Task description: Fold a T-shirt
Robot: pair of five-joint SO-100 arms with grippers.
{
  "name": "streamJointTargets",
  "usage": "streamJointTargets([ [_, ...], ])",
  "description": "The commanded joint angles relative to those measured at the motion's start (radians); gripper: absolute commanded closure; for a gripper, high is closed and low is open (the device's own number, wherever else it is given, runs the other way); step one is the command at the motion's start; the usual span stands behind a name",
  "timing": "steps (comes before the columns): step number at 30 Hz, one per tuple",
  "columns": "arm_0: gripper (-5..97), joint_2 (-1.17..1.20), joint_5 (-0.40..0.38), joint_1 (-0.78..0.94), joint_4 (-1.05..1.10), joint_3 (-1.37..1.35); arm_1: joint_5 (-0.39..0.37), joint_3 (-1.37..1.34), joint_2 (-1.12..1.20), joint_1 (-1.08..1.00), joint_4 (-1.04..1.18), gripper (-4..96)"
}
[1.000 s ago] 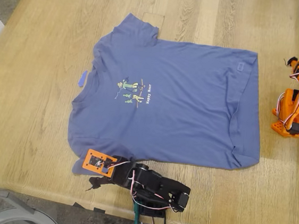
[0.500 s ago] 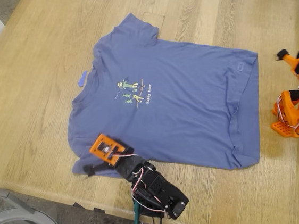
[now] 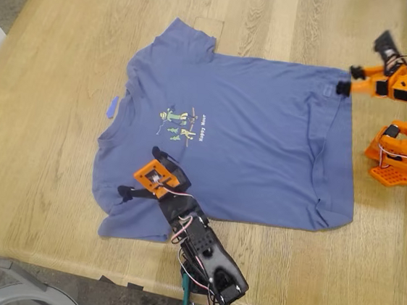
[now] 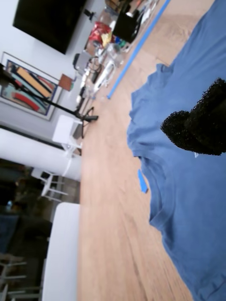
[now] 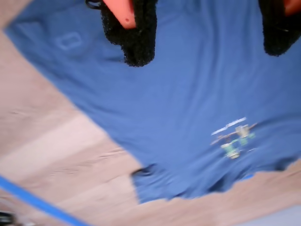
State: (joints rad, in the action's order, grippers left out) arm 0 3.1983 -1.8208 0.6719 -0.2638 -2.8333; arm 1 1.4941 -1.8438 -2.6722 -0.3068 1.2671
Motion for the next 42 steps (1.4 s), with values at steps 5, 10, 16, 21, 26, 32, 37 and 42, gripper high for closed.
streamJointTargets([
  [5, 28, -0.276, -0.008, 0.089, 0.316, 0.038, -0.061, 0.107, 0.227, 0.27, -0.095, 58.4],
  [10, 29, -0.583, -0.006, 0.104, 0.545, 0.117, -0.103, 0.233, 0.433, 0.35, -0.115, 59.2],
  [16, 31, -1.034, -0.021, 0.103, 0.684, 0.382, -0.135, 0.405, 0.644, 0.416, -0.129, 60.0],
  [21, 31, -1.324, -0.04, 0.094, 0.693, 0.574, -0.164, 0.6, 0.839, 0.485, -0.091, 60.0],
  [26, 35, -1.433, -0.021, 0.077, 0.417, 0.735, -0.178, 0.785, 1.006, 0.52, -0.034, 59.8],
  [32, 38, -1.669, 0.003, 0.066, 0.117, 1.123, -0.184, 1.015, 1.192, 0.54, 0.052, 59.5],
  [37, 40, -1.822, 0.037, 0.072, -0.21, 1.476, -0.193, 1.074, 1.236, 0.549, 0.091, 59.4],
  [42, 40, -1.927, 0.043, 0.067, -0.316, 1.638, -0.199, 1.069, 1.241, 0.551, 0.092, 59.1],
])
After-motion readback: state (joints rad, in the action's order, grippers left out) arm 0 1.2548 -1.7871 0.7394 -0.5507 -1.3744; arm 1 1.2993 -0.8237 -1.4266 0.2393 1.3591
